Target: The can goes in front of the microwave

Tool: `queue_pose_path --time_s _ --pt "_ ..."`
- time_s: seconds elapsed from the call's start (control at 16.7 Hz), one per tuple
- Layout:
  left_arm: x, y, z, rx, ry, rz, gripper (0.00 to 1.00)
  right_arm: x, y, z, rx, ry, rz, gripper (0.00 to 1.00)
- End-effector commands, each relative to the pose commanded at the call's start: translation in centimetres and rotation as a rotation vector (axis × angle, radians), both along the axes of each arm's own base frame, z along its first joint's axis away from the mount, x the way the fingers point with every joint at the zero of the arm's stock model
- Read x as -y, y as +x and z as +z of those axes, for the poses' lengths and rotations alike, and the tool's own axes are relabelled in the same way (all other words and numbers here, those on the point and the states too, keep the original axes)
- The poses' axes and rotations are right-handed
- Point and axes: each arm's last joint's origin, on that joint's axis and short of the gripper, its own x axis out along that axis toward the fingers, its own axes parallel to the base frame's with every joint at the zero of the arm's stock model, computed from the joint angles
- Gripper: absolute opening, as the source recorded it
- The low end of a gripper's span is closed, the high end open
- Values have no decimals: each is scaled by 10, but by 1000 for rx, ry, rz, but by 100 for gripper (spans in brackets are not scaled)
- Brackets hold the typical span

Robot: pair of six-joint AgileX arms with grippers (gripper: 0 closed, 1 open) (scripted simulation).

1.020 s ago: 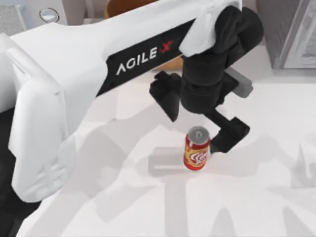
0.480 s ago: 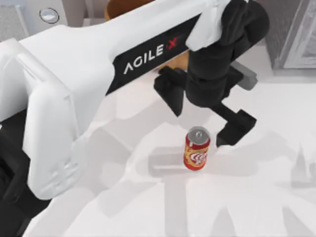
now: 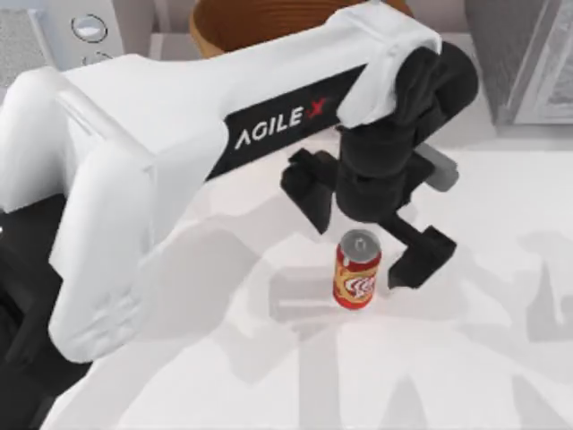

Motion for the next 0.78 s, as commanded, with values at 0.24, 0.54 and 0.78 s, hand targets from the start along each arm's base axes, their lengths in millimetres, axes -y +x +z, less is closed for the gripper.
queue_pose_path --time_s 0.24,0.54,0.78 --pt "0 -1 -21 0 0 0 100 0 0 0 0 0 0 100" --pt "0 -1 -21 0 0 0 85 0 0 0 0 0 0 100" --pt "0 -1 -21 0 0 0 55 0 0 0 0 0 0 100"
